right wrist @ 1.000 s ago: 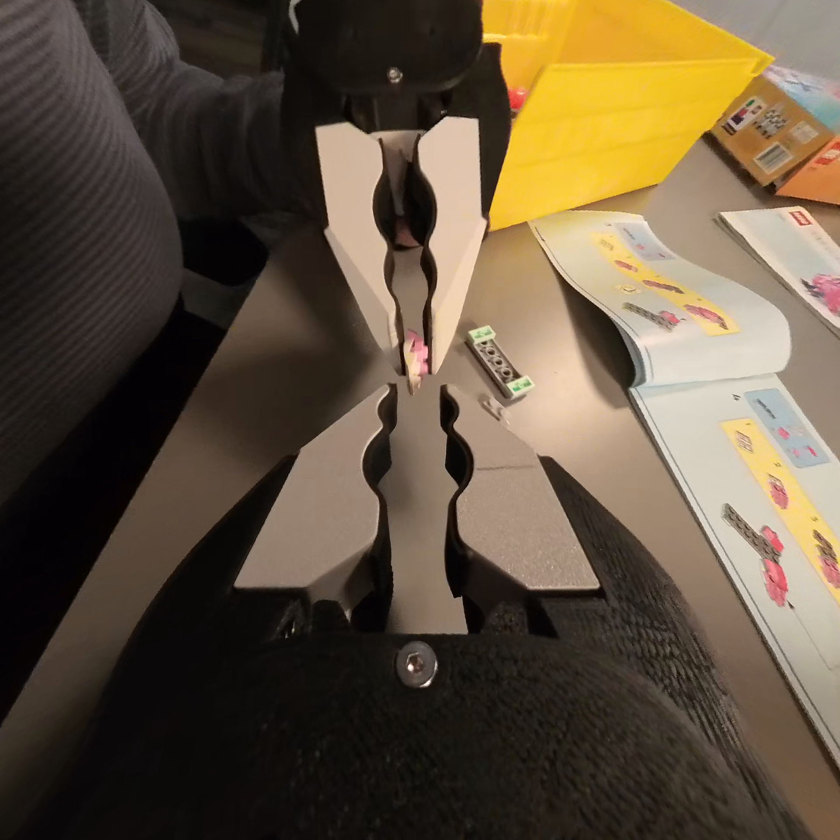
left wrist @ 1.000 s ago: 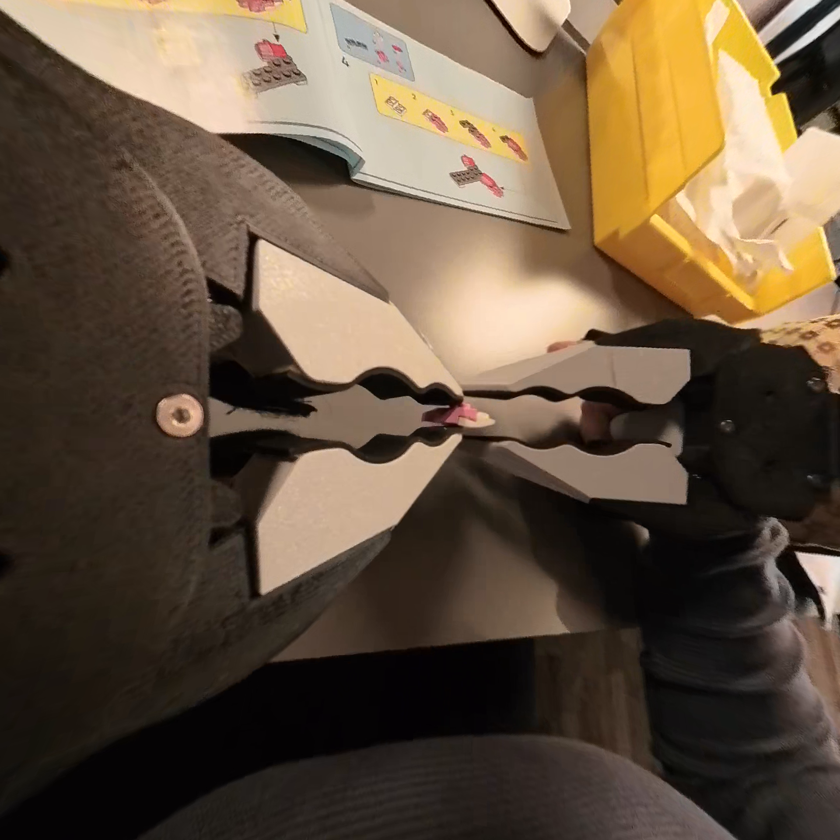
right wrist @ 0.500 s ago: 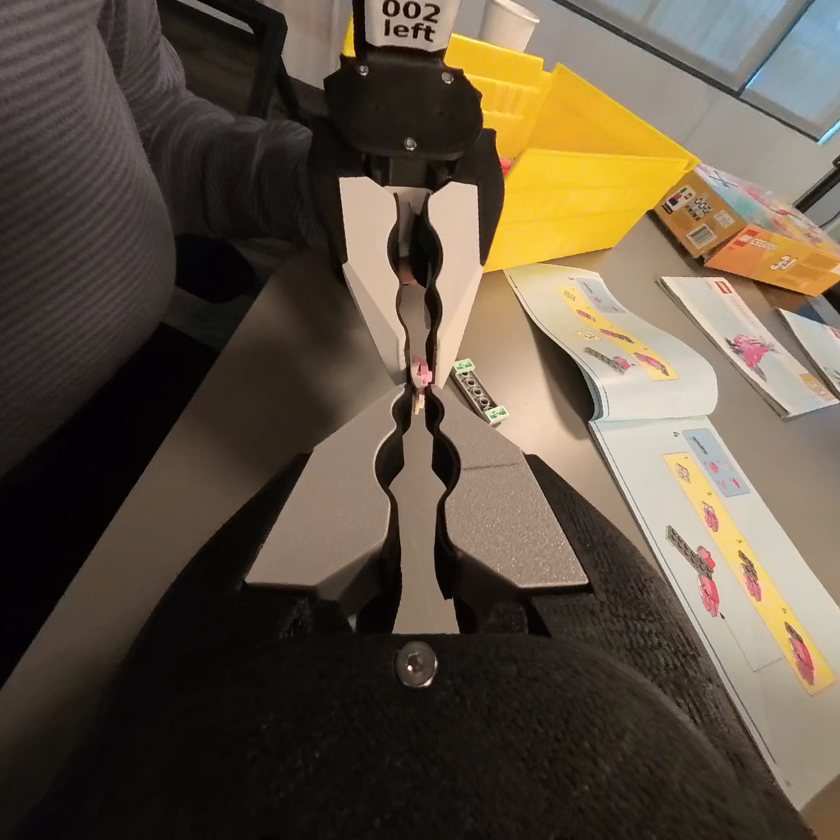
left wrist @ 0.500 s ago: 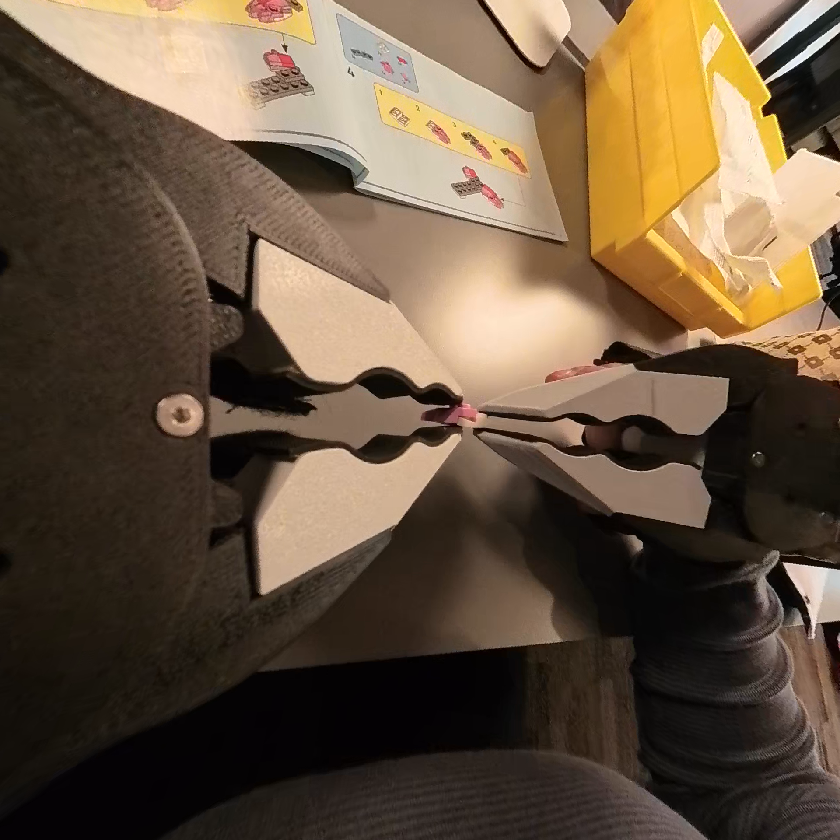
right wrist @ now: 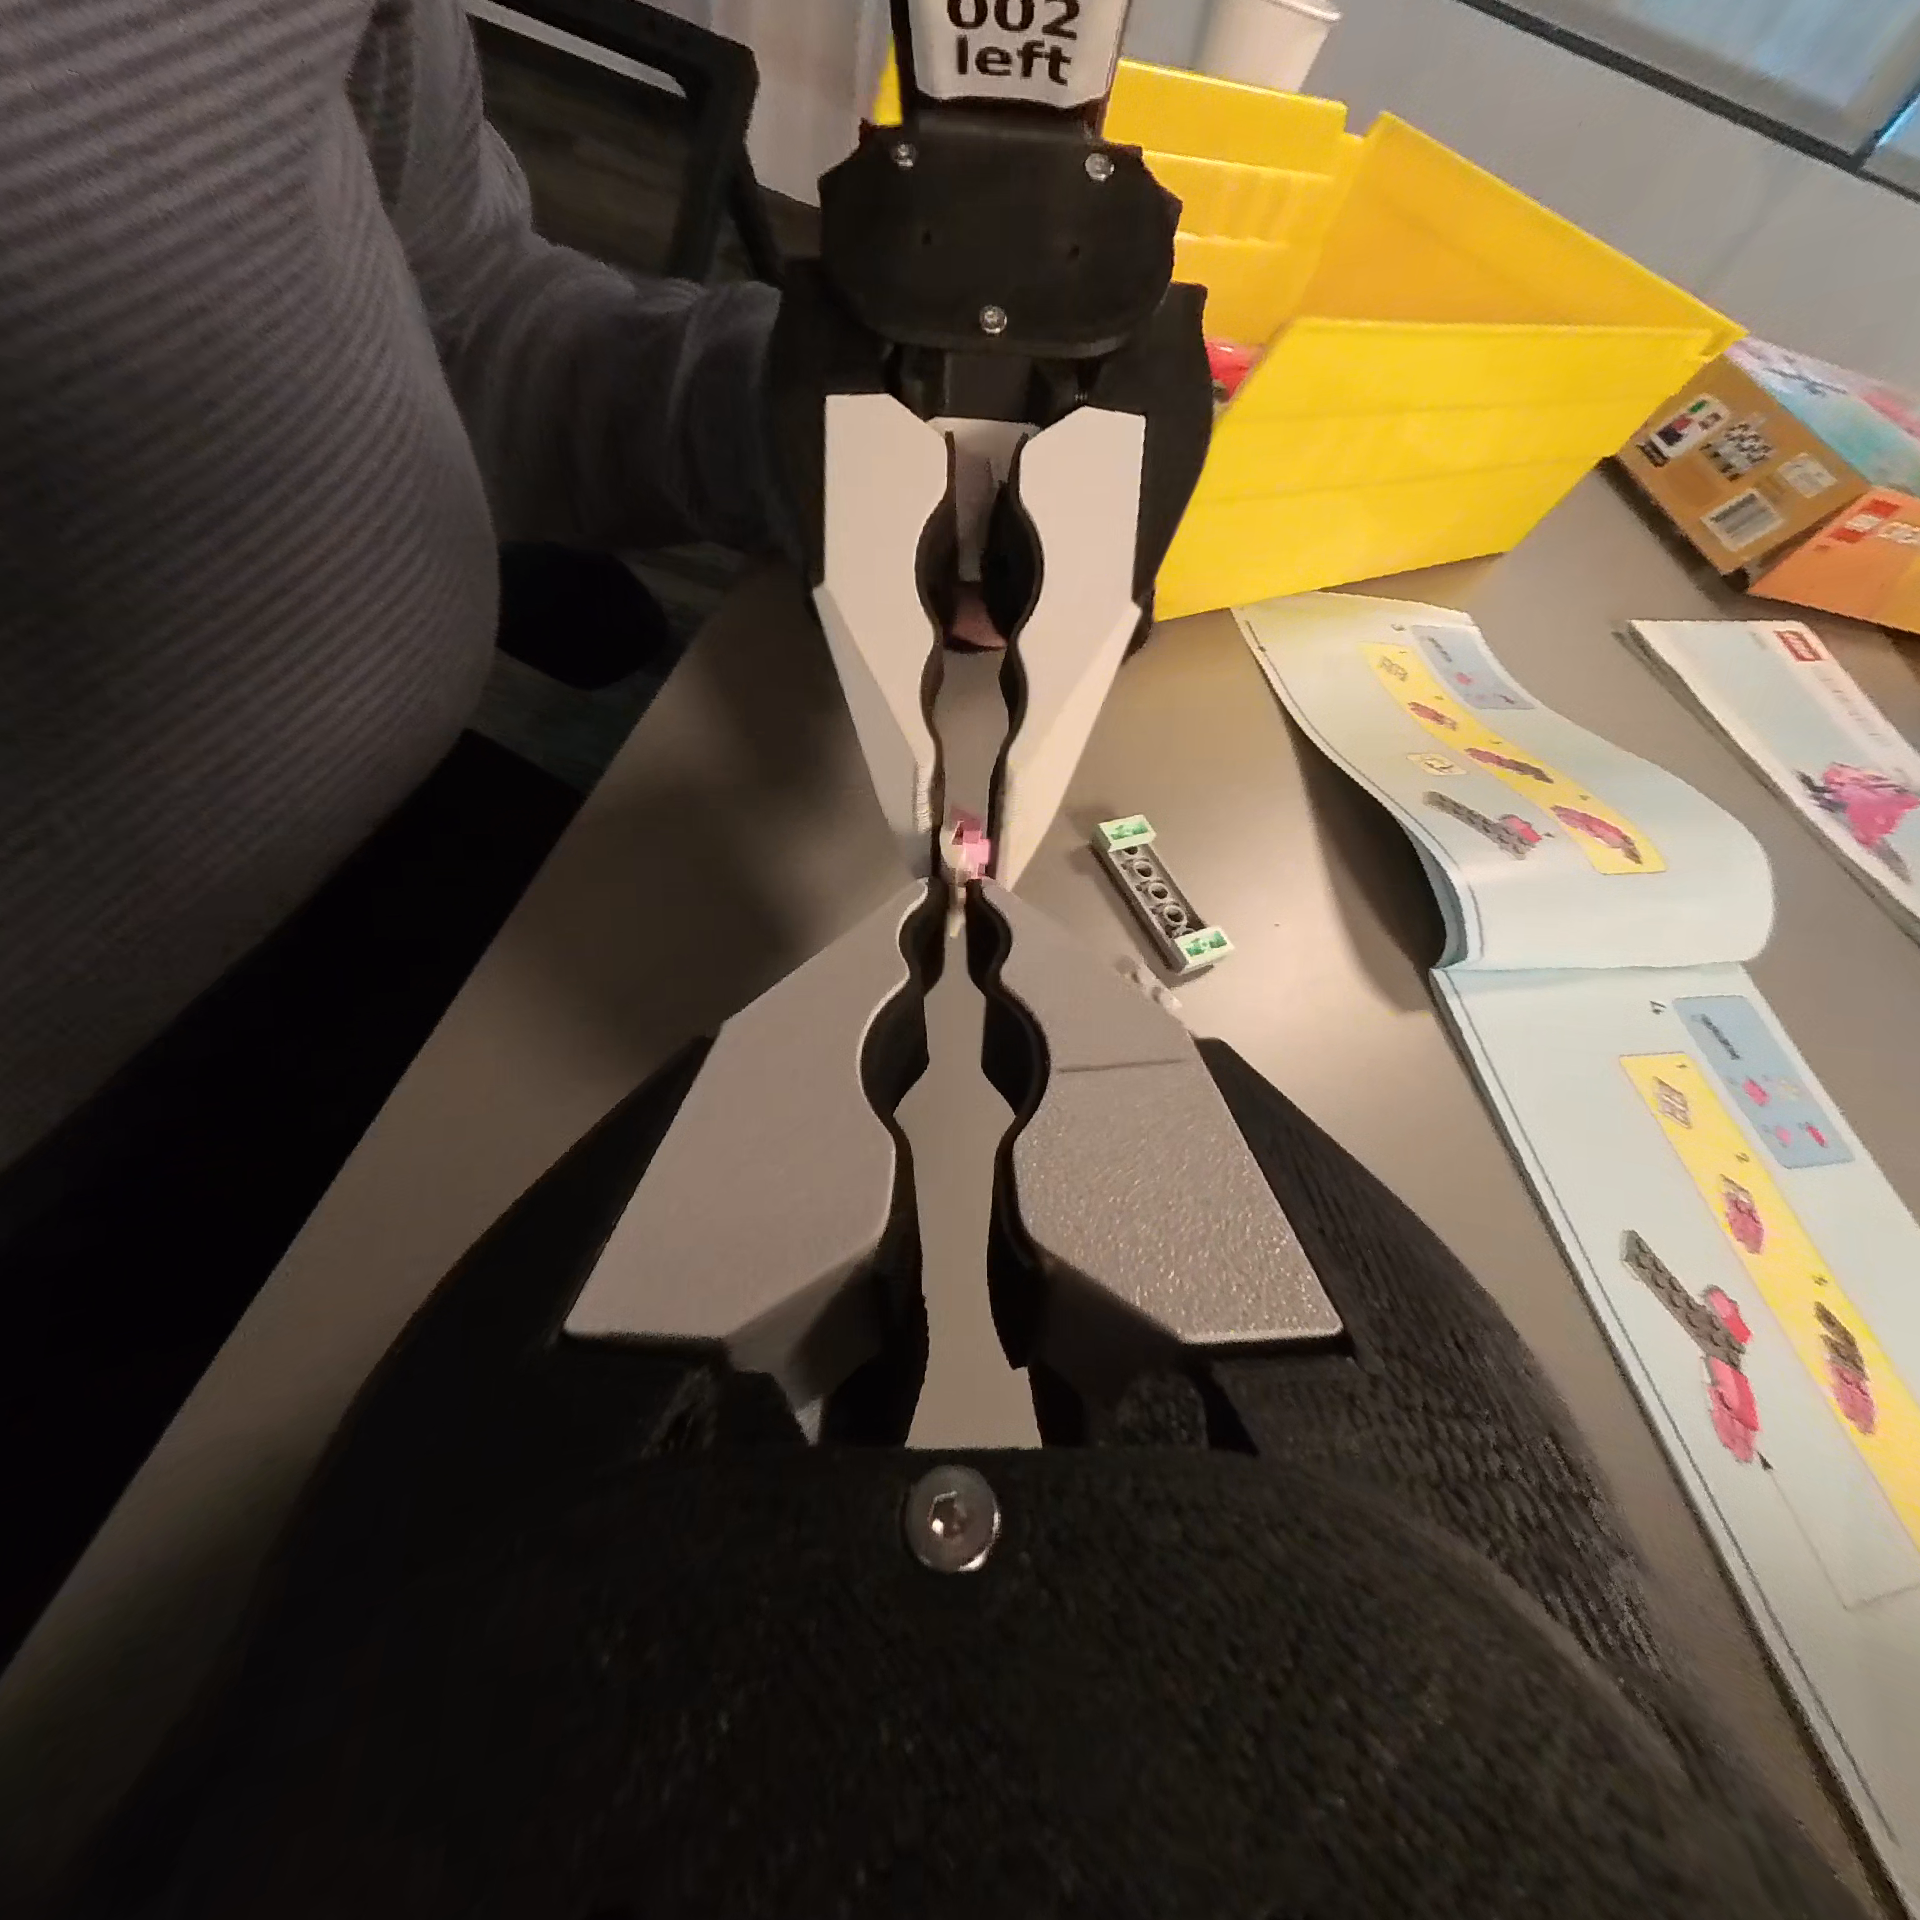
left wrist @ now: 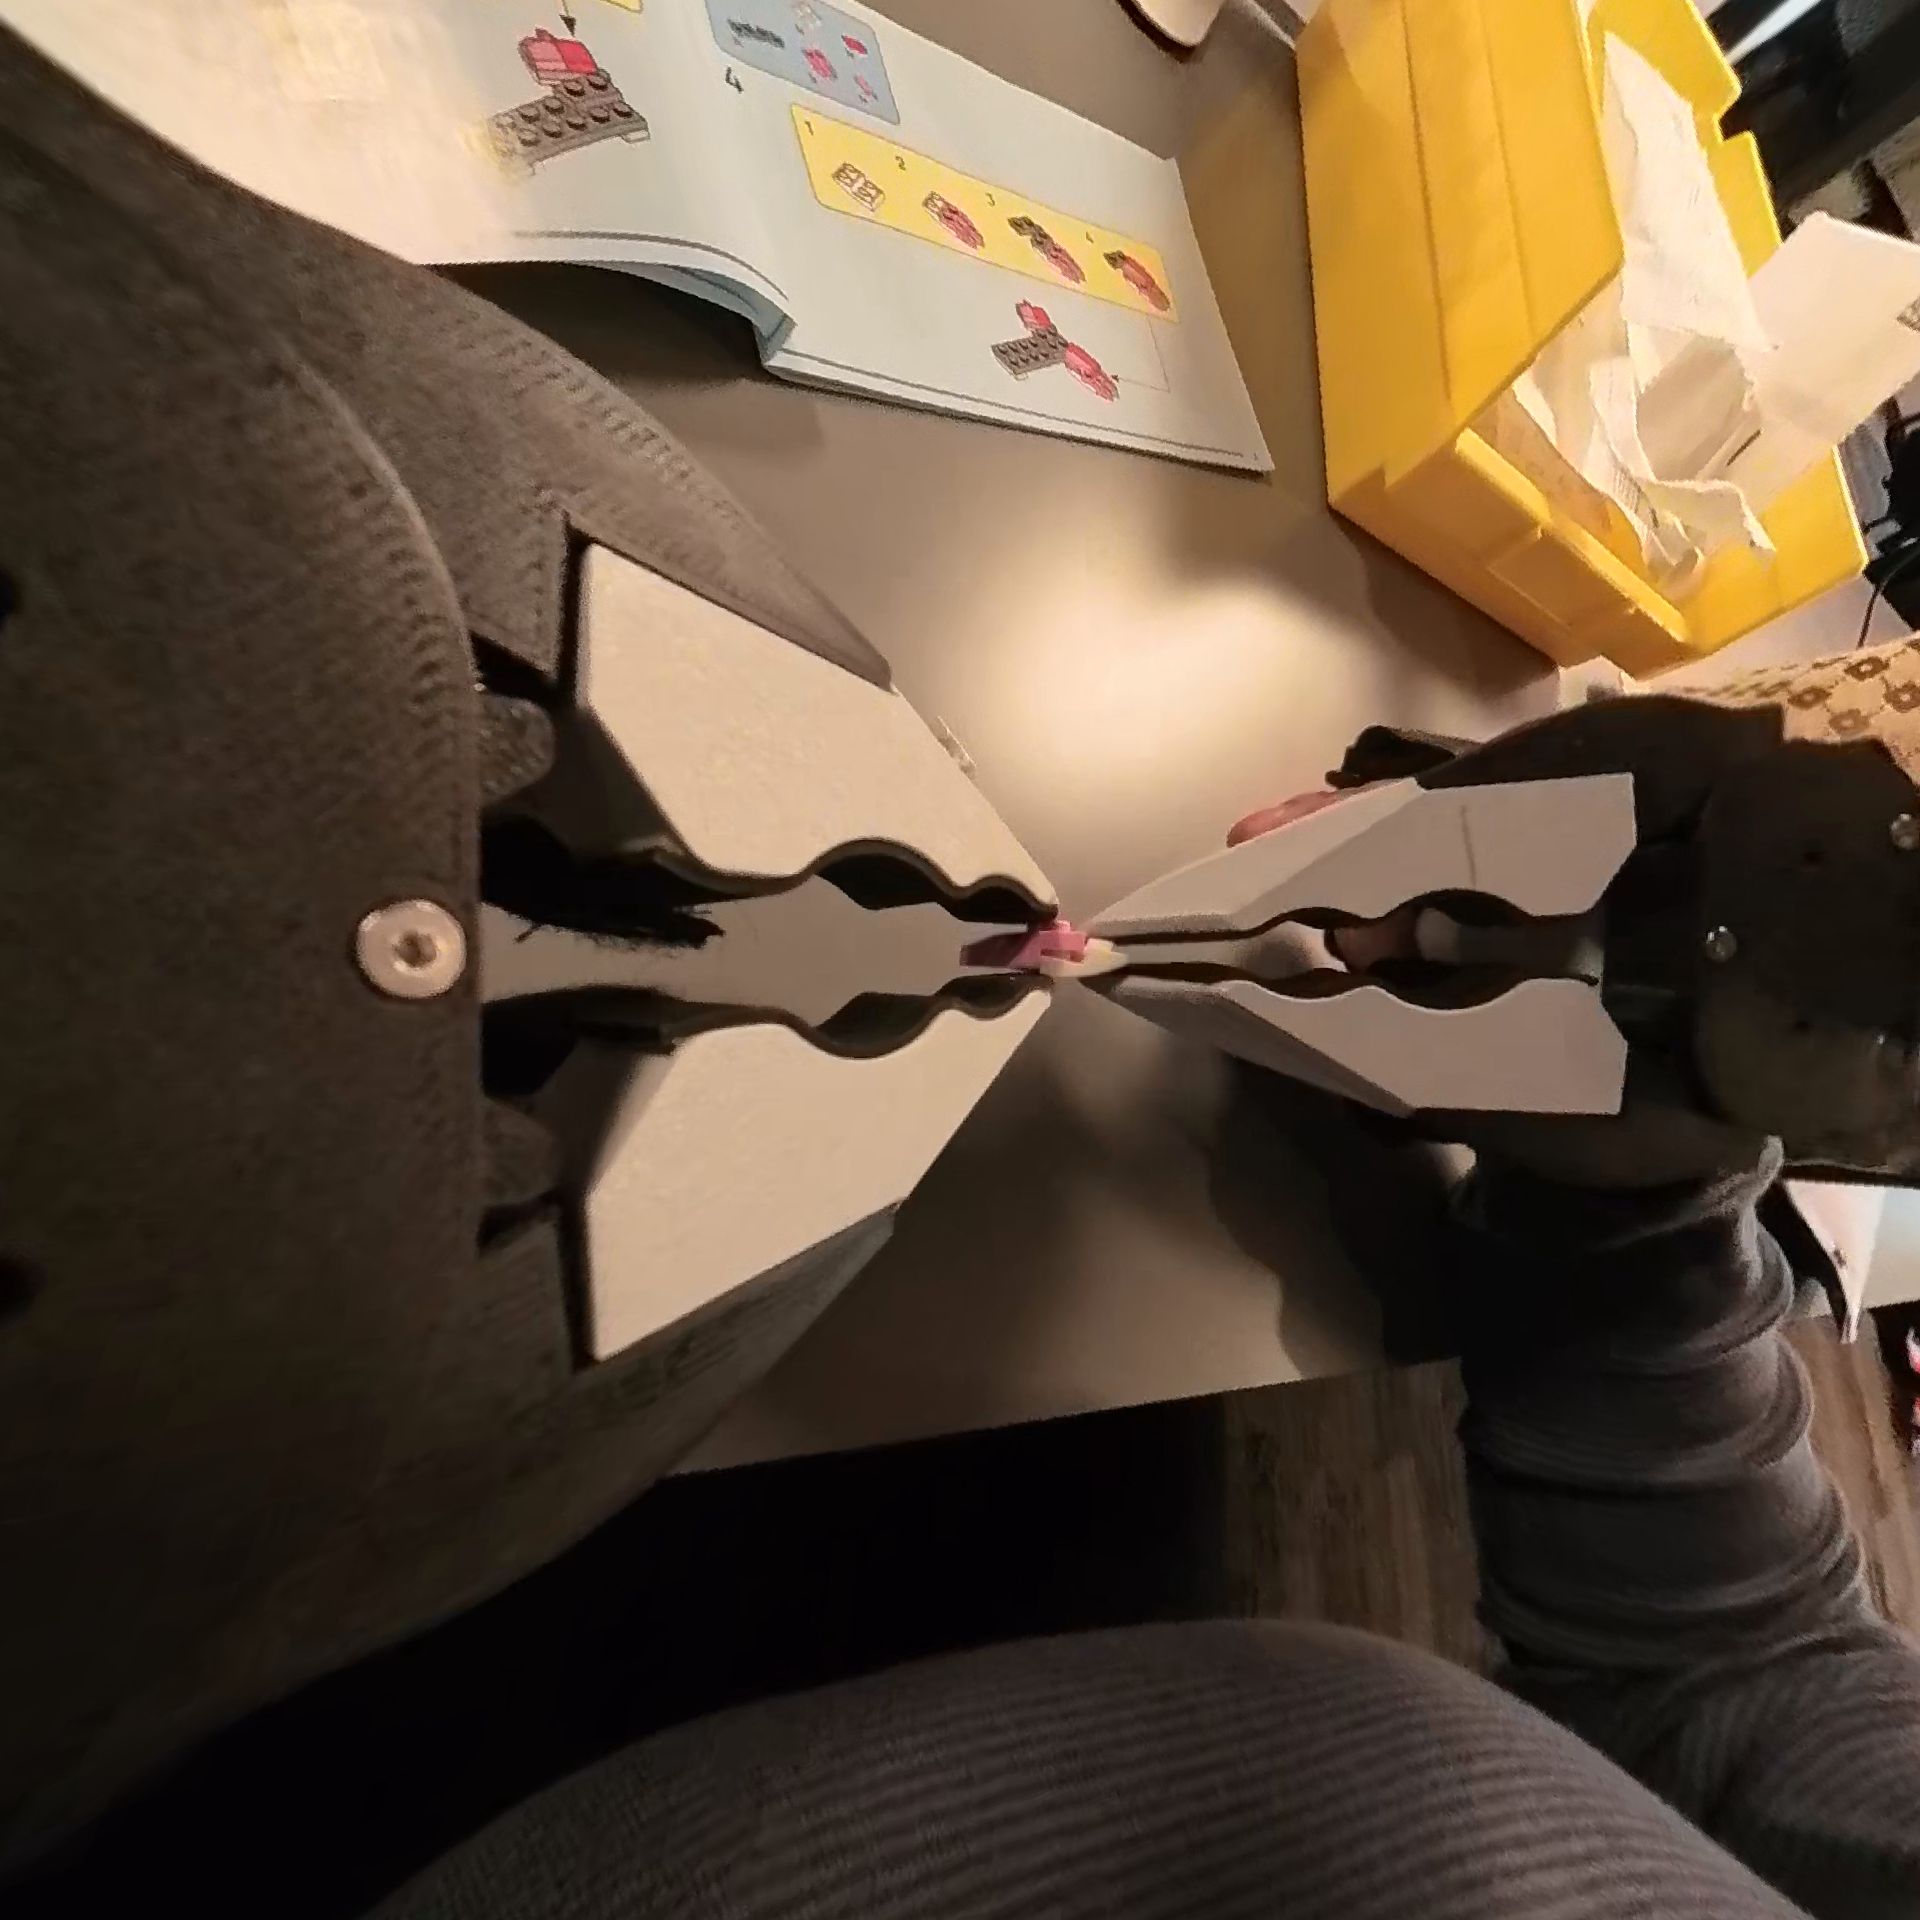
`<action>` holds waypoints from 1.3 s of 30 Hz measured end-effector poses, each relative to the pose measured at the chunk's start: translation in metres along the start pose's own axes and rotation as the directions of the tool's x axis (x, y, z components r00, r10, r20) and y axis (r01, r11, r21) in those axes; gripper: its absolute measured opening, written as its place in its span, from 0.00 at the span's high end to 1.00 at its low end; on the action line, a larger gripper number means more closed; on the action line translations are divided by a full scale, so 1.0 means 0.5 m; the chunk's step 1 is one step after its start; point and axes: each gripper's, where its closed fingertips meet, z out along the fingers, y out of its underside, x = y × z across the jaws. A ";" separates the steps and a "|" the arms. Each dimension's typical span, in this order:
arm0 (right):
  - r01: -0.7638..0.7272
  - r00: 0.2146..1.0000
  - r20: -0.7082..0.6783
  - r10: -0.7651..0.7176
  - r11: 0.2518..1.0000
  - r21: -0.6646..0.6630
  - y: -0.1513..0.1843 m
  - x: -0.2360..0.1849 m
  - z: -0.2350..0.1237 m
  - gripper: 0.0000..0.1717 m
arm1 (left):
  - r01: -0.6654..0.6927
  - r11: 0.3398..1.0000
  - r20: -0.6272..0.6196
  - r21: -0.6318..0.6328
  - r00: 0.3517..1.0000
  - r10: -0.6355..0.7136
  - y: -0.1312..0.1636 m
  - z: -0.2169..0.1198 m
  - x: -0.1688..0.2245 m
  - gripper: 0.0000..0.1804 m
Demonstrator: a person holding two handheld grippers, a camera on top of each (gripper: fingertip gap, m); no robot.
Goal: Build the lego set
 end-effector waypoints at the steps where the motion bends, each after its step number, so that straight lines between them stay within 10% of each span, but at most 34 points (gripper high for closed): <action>1: -0.003 1.000 0.010 0.003 1.000 0.005 0.000 -0.002 0.000 0.99 | -0.009 1.000 -0.003 -0.001 1.000 0.009 0.000 0.000 0.002 0.95; 19: -0.041 0.999 0.000 0.041 0.999 0.017 0.002 0.010 -0.001 0.99 | -0.169 0.984 0.137 -0.062 0.975 0.177 0.003 0.002 -0.010 0.97; 39: -0.199 0.980 -0.021 0.198 0.969 -0.145 0.070 0.030 -0.005 1.00 | 0.121 0.988 0.242 0.098 0.960 -0.142 -0.005 -0.039 -0.087 0.79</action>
